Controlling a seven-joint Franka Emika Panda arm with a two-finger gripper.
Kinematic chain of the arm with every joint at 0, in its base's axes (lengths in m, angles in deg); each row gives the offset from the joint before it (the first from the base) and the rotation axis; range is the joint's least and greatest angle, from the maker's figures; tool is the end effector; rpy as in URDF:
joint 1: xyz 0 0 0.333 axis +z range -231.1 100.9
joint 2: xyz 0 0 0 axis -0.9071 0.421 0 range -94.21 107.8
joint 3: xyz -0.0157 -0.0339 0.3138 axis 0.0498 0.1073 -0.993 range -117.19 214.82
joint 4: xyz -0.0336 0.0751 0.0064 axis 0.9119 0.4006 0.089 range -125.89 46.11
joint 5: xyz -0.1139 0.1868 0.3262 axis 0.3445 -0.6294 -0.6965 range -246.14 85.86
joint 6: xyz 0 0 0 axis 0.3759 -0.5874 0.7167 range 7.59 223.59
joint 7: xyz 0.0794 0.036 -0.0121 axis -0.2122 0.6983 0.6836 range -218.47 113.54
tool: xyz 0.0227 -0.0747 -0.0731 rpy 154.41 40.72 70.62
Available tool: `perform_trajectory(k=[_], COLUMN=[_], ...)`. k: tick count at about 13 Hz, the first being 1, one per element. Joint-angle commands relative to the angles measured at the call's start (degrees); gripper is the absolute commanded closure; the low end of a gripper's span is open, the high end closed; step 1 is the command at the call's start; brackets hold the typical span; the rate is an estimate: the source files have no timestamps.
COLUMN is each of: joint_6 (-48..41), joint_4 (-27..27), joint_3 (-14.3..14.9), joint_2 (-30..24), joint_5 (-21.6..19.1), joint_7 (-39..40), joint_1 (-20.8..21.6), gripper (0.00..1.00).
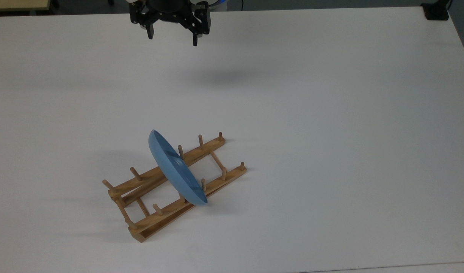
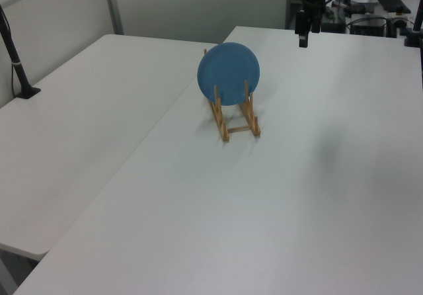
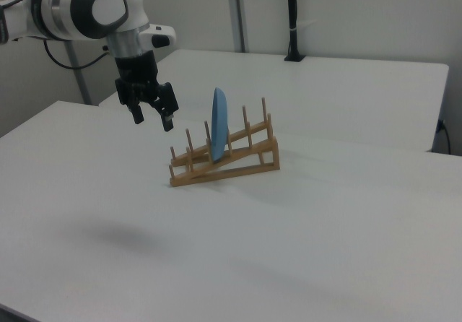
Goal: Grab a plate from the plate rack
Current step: 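Move the open gripper down toward the blue plate in the rack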
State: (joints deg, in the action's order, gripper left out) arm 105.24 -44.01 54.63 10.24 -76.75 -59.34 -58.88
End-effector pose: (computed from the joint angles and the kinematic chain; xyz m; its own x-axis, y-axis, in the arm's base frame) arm 0.5792 -0.0001 0.5667 0.9944 -0.1055 -0.0082 -0.1048 -0.9923 0.0661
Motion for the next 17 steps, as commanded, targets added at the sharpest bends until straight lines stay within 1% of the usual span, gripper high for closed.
perform_trajectory(k=[1,3,5,8,9,12,14,17], joint_6=[-0.68,-0.68,-0.68,-1.46,-2.25,-2.61,-2.53,-1.82], joint_4=[0.43,0.52,0.96,1.23,1.23,1.23,1.4,1.58], joint_3=[0.08,0.08,0.69,0.52,0.34,0.34,-0.01,-0.01], joint_2=[0.06,-0.02,-0.2,-0.02,0.15,0.41,1.38,2.0], joint_5=[-1.54,-1.54,-1.63,-1.89,-1.81,-1.72,-0.49,0.13], joint_7=[1.43,1.34,1.69,2.22,3.18,9.85,10.39,10.57], joint_1=[-0.24,-0.42,-0.68,-0.86,-0.78,-1.12,-0.78,-0.69], gripper=[0.0,0.0,0.0,0.0,0.0,0.0,0.0,0.0])
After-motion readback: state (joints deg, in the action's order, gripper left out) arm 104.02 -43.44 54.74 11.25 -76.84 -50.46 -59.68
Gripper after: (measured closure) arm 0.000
